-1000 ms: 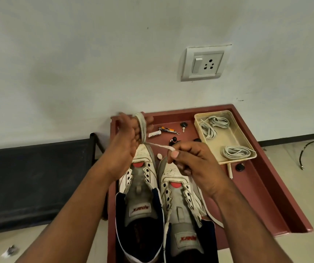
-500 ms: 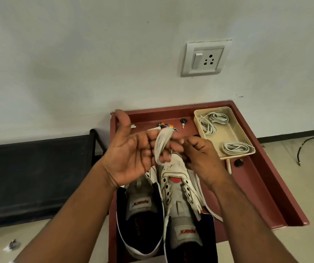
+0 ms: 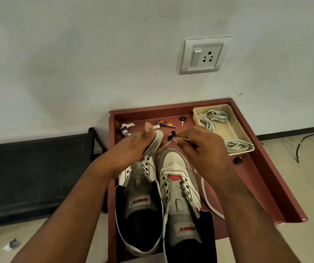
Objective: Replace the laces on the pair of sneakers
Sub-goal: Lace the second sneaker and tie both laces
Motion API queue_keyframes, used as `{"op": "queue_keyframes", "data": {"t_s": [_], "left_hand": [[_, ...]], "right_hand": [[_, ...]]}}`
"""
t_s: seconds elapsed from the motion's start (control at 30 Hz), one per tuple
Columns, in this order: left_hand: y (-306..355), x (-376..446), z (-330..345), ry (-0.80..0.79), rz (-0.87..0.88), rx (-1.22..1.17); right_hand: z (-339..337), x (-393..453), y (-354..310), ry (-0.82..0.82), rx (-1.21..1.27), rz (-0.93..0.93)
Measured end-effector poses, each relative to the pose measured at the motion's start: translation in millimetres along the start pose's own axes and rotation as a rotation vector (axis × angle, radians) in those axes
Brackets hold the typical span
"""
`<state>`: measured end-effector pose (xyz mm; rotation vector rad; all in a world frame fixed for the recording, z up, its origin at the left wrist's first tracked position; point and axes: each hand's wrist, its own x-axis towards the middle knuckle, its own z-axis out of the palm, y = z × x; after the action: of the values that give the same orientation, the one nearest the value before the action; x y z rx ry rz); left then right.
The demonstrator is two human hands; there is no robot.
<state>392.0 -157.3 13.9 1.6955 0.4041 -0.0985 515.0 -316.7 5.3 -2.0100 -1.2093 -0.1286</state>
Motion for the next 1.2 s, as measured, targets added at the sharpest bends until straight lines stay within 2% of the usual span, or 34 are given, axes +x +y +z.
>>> {"op": "queue_keyframes", "data": {"t_s": [0.1,0.2,0.3,0.4,0.47,0.53,0.63,0.7,0.73,0.77,0.83,0.9,1.03,1.1,1.2], "left_hand": [[9.1,-6.5,7.2,-0.070,-0.049,-0.188],[6.9,-4.4,2.5,0.065,-0.019,-0.348],[0.0,2.7,-11.1,0.297,0.060,-0.733],[-0.2,6.2,-14.0,0.395,0.086,-1.198],[-0.4,8.1,-13.6,0.511,0.111,-1.346],[0.3,8.1,-11.9,0.613,0.128,-1.171],[6.7,1.9,-4.1,0.710,0.160,-0.508],[7.4,-3.6,1.9,0.652,0.146,-0.138],[4.3,-4.0,2.8,0.567,0.114,-0.030],[1.3,-3.8,2.6,0.449,0.062,0.043],[-2.1,-2.0,2.8,0.159,-0.031,0.043],[0.0,-1.2,6.0,-0.072,-0.060,-0.127],[1.6,-2.2,2.0,-0.360,0.019,-0.426],[-2.1,-2.4,0.1,-0.442,0.086,-0.632],[-4.7,0.1,-5.1,-0.393,0.261,-1.083]], "right_hand": [[-11.8,2.8,4.1,0.030,0.135,0.033],[-18.2,-1.4,9.8,-0.011,0.224,0.102],[-12.6,-6.3,10.4,-0.294,0.233,0.252],[9.2,-9.4,-4.4,-0.599,0.196,0.257],[21.4,-11.2,-13.6,-0.655,0.215,0.224],[21.1,-10.0,-14.1,-0.576,0.302,0.262],[8.9,-5.2,-9.0,-0.361,0.277,0.238],[0.4,-1.1,-8.4,-0.225,0.263,0.185],[-2.3,0.1,-7.5,-0.167,0.258,0.162],[-5.3,1.0,-7.6,-0.115,0.254,0.149],[-10.4,0.7,-3.8,-0.020,0.270,0.159],[-15.5,0.2,0.2,0.053,0.333,0.203],[-17.1,-1.5,-1.8,0.096,0.504,0.319],[-12.1,-3.8,-2.9,-0.002,0.578,0.411],[3.4,-9.6,-7.5,-0.274,0.599,0.470]]}}
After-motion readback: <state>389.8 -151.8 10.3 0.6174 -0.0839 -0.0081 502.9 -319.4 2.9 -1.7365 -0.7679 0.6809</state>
